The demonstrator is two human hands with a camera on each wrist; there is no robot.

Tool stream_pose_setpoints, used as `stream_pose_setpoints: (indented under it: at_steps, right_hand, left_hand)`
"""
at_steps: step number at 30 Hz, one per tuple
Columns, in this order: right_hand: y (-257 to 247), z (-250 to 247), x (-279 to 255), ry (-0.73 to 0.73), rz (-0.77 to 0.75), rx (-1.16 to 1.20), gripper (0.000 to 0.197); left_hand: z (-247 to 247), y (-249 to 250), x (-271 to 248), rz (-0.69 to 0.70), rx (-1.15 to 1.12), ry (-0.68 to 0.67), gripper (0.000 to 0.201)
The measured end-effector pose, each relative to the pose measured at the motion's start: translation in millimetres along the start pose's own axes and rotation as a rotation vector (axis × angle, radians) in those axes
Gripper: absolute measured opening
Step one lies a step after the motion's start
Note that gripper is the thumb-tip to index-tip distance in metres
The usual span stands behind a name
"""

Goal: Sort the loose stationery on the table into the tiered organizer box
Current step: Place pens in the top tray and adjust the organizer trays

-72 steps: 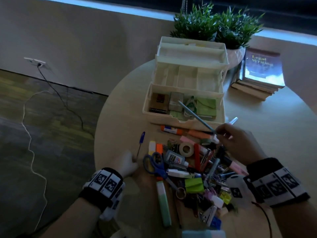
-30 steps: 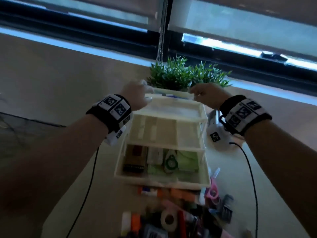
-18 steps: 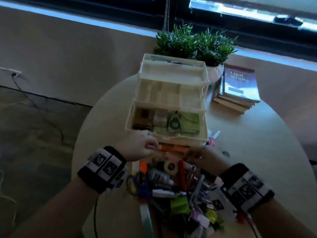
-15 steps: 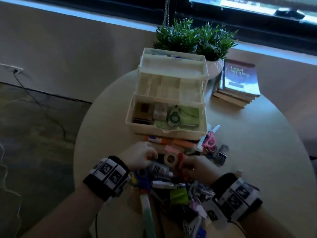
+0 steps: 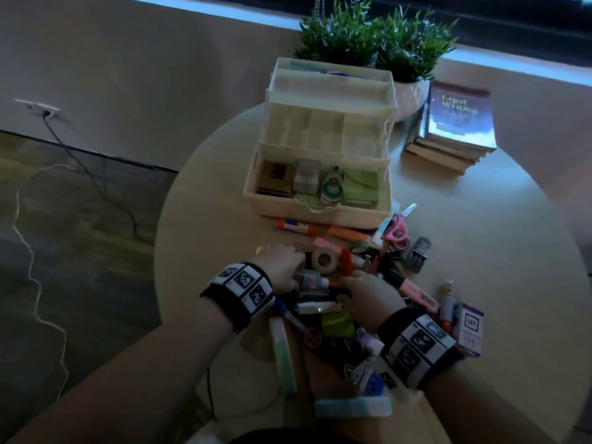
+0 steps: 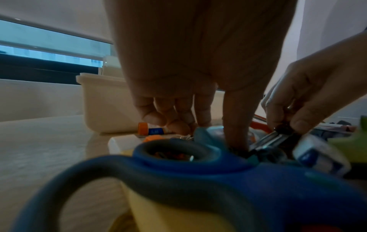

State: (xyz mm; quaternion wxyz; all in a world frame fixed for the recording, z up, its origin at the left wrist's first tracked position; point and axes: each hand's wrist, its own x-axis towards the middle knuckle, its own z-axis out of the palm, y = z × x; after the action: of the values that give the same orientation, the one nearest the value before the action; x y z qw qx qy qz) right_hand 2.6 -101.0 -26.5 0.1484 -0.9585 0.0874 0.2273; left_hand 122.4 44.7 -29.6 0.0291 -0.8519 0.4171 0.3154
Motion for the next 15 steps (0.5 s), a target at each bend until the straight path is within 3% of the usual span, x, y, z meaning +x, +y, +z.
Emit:
stream_pose_setpoints:
  at_steps: [4,8,12,15]
  right_hand:
    - [12.7,-2.0,-5.6,0.0,0.028,0.12,0.025]
    - [39.3,-7.6,-15.5,0.108,0.08,0.253,0.019]
    - [58.7,-8.6,-30.5,0.217,0.152,0.564,0.003]
    - [72.2,-2.3,-39.1,0.335,0.244,0.564,0.006]
  left_hand:
    - [3.7,-5.2,-2.5,-0.029,-0.151,0.004,0.026]
    - [1.3,-24.0,-14.2,-0.075,-0.379,0.182,0.018]
    - [8.8,-51.5,-23.1,-0.169,-0.57,0.42,0.027]
    - [18.4,-68.7,-26.4,-0.357,-0.653,0.376,0.042]
